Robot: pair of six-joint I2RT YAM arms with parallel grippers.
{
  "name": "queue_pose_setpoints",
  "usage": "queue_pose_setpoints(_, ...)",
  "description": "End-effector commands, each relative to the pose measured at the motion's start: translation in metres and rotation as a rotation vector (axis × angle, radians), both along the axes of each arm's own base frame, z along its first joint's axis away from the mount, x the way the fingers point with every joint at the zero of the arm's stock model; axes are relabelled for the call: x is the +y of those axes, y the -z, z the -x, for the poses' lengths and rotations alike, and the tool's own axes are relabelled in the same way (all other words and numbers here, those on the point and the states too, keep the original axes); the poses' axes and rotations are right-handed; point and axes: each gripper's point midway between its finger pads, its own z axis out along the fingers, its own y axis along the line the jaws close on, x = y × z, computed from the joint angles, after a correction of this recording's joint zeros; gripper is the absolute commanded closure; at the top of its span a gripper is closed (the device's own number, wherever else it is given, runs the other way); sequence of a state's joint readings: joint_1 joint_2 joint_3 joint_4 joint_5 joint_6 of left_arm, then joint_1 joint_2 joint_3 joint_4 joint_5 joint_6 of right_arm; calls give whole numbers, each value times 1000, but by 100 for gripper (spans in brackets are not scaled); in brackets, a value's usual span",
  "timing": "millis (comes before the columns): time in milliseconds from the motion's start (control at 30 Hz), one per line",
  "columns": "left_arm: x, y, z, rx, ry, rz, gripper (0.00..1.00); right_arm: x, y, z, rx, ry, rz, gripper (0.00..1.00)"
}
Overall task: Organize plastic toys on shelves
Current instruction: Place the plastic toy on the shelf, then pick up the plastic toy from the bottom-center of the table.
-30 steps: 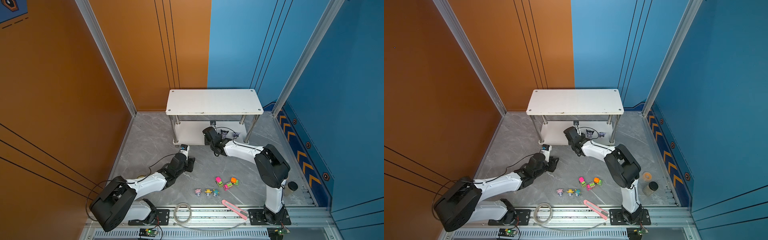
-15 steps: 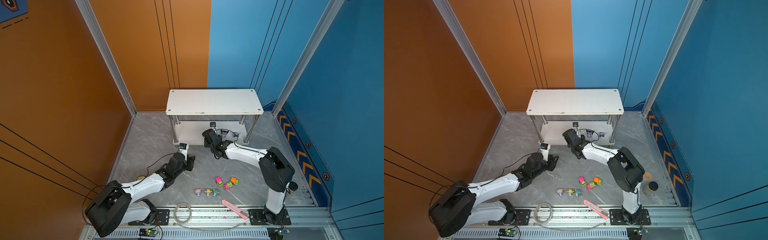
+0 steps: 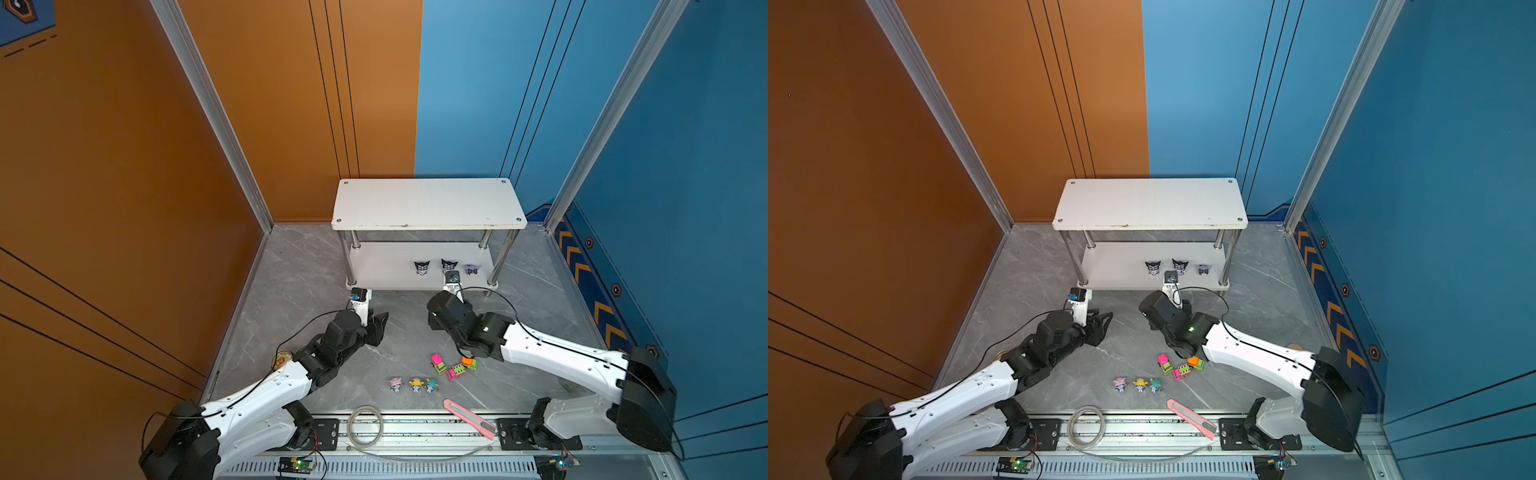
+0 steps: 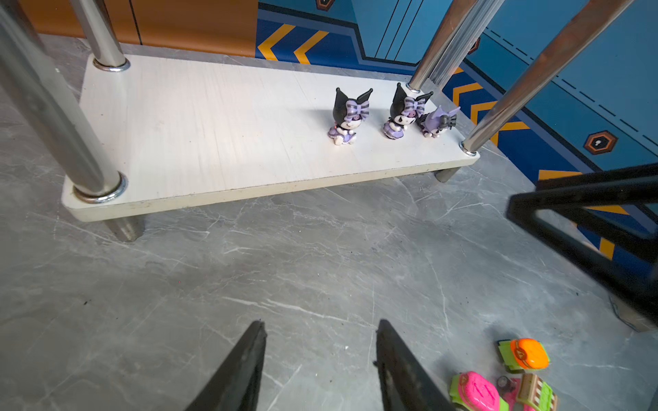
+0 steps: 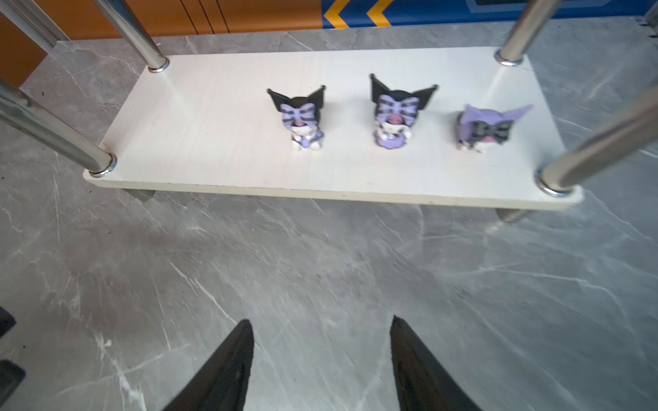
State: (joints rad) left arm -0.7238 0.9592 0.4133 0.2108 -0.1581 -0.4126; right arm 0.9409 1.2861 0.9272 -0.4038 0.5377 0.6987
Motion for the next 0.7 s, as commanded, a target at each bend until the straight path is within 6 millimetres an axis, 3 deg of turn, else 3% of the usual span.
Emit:
queue_pose_setpoints(0, 11, 19, 12, 46, -19, -66, 48, -42, 31, 44, 192, 7, 90, 34)
queue_pose_setpoints(133, 21, 21, 19, 52, -41, -73, 47, -41, 51, 75, 339, -81, 115, 29)
queue_pose_setpoints(267, 39, 23, 24, 56, -90, -100, 47, -22, 79, 92, 438, -180, 192, 25)
queue_pose_setpoints(367, 54, 26, 27, 66, -132, -111, 47, -5, 100, 97, 492, -228, 231, 26)
queue_pose_setpoints(467, 74, 29, 29, 77, -203, -118, 47, 9, 115, 101, 524, -268, 238, 34)
queue_pose_setpoints(667, 101, 35, 32, 112, -275, -98, 46, 16, 128, 100, 542, -282, 269, 35)
